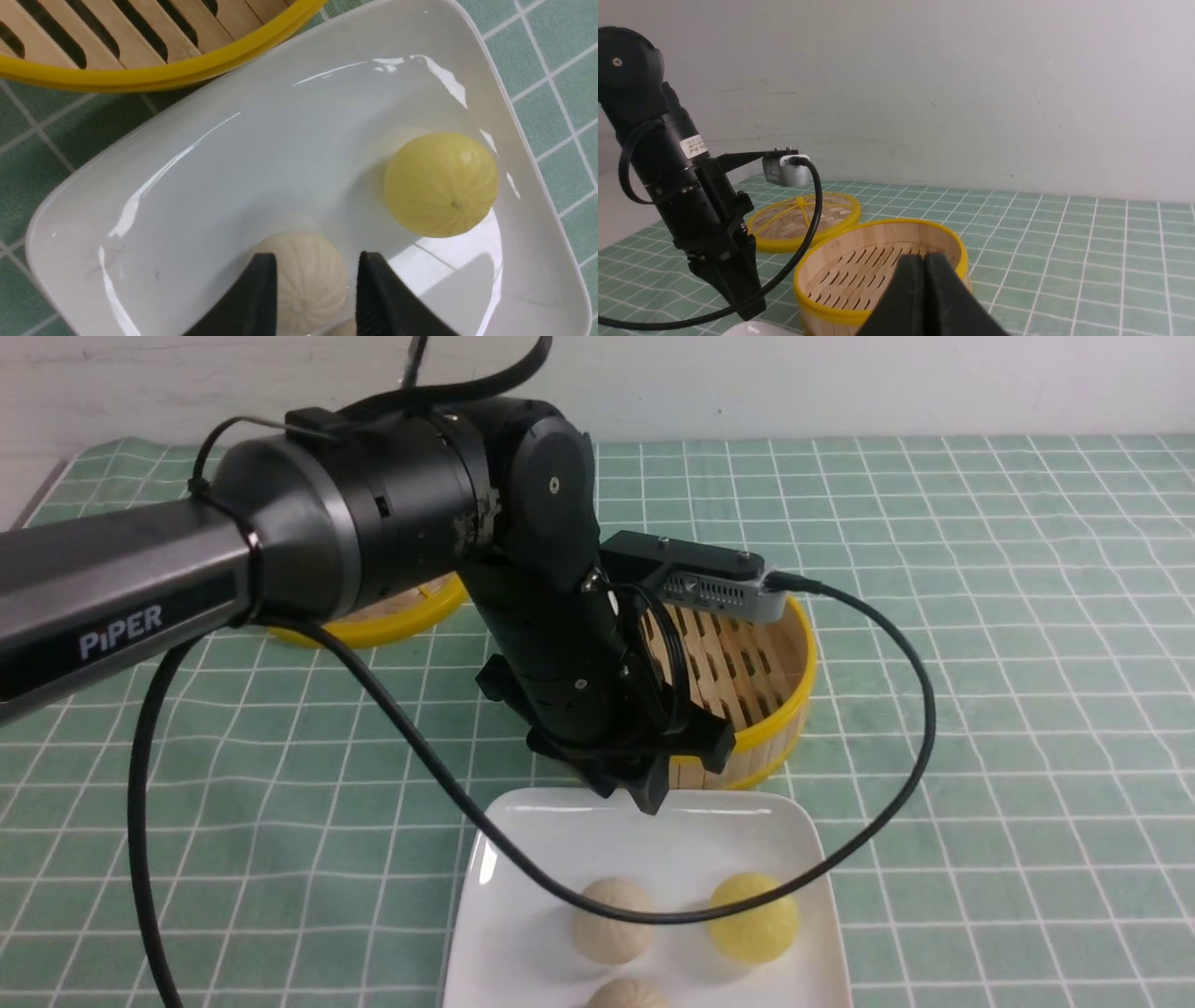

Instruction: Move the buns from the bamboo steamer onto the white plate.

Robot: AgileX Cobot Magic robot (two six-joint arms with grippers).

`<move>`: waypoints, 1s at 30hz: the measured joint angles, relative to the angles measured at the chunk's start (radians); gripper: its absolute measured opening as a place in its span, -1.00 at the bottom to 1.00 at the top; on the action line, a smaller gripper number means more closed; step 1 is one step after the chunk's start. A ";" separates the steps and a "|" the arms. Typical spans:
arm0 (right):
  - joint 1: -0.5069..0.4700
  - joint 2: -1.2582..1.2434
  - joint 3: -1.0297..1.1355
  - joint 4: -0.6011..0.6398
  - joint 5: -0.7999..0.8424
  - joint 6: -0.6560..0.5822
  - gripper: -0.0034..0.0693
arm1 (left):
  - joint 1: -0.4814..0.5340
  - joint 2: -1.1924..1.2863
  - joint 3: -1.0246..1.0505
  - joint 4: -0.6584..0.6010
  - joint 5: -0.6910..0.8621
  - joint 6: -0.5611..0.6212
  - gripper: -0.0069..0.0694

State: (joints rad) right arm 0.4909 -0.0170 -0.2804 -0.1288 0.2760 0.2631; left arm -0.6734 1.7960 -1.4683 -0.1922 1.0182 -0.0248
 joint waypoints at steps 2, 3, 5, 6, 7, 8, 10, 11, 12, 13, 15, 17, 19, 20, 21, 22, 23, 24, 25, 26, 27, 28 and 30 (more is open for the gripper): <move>0.000 0.000 0.002 -0.018 -0.004 0.000 -0.95 | 0.000 0.000 0.000 0.013 0.000 0.000 -0.40; 0.000 0.000 0.002 -0.020 -0.005 0.000 -0.95 | 0.000 0.000 0.000 0.017 0.000 0.000 -0.44; 0.000 0.000 0.002 -0.026 -0.007 0.000 -0.95 | 0.000 0.000 0.000 0.040 0.002 0.000 -0.69; 0.000 0.000 0.002 -0.028 -0.007 0.000 -0.95 | 0.000 0.000 0.000 0.049 0.001 0.000 -0.74; 0.000 0.000 0.002 -0.030 -0.007 0.000 -0.95 | 0.000 0.000 0.000 0.057 0.002 0.000 -0.78; 0.000 0.000 0.002 -0.032 -0.007 0.000 -0.95 | 0.000 0.000 0.000 0.060 0.002 0.000 -0.80; 0.000 0.000 0.002 -0.033 -0.007 0.000 -0.94 | 0.000 0.000 0.000 0.064 0.002 0.000 -0.81; 0.000 0.000 0.002 -0.033 -0.007 0.000 -0.94 | 0.000 0.000 0.000 0.064 0.002 0.000 -0.81; 0.000 0.000 0.002 -0.033 -0.007 0.000 -0.94 | 0.000 0.000 0.000 0.064 0.002 0.000 -0.81; 0.000 0.000 0.002 -0.033 -0.007 0.000 -0.94 | 0.000 0.000 0.000 0.064 0.002 0.000 -0.81; 0.000 0.000 0.002 -0.033 -0.007 0.000 -0.94 | 0.000 0.000 0.000 0.064 0.002 0.000 -0.81; 0.000 0.000 0.002 -0.033 -0.007 0.000 -0.94 | 0.000 0.000 0.000 0.066 0.006 0.000 -0.81; 0.000 0.000 0.002 -0.033 -0.007 0.000 -0.94 | 0.000 0.000 -0.001 0.066 0.017 0.000 -0.81; 0.000 0.000 0.002 -0.033 -0.007 0.000 -0.94 | 0.000 0.000 -0.001 0.066 0.023 0.000 -0.81; 0.000 0.000 0.002 -0.033 -0.008 0.000 -0.94 | 0.000 0.000 -0.001 0.066 0.033 0.000 -0.81; 0.000 0.000 0.002 -0.033 -0.009 0.000 -0.94 | 0.000 0.000 -0.001 0.066 0.035 0.000 -0.81; 0.000 0.000 0.002 -0.033 -0.009 0.000 -0.94 | 0.000 0.000 -0.001 0.066 0.035 0.000 -0.81; 0.000 0.000 0.002 -0.033 -0.009 0.000 -0.94 | 0.000 0.000 -0.001 0.067 0.038 0.000 -0.81; 0.000 0.000 0.002 -0.033 -0.009 0.000 -0.94 | 0.000 0.000 -0.001 0.069 0.038 0.000 -0.81; -0.001 0.000 0.006 -0.033 -0.010 0.000 -0.94 | 0.000 0.000 -0.001 0.081 0.038 0.000 -0.80; -0.007 0.000 0.013 -0.033 -0.011 0.000 -0.94 | 0.000 0.000 -0.001 0.093 0.038 0.000 -0.80; -0.014 0.000 0.021 -0.033 -0.009 0.000 -0.94 | 0.000 0.000 -0.001 0.103 0.038 0.000 -0.80; -0.049 0.000 0.050 -0.033 0.000 0.000 -0.94 | 0.000 0.000 -0.001 0.114 0.038 0.000 -0.80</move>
State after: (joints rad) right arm 0.4415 -0.0170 -0.2308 -0.1620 0.2762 0.2631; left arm -0.6734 1.7960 -1.4691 -0.0778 1.0562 -0.0248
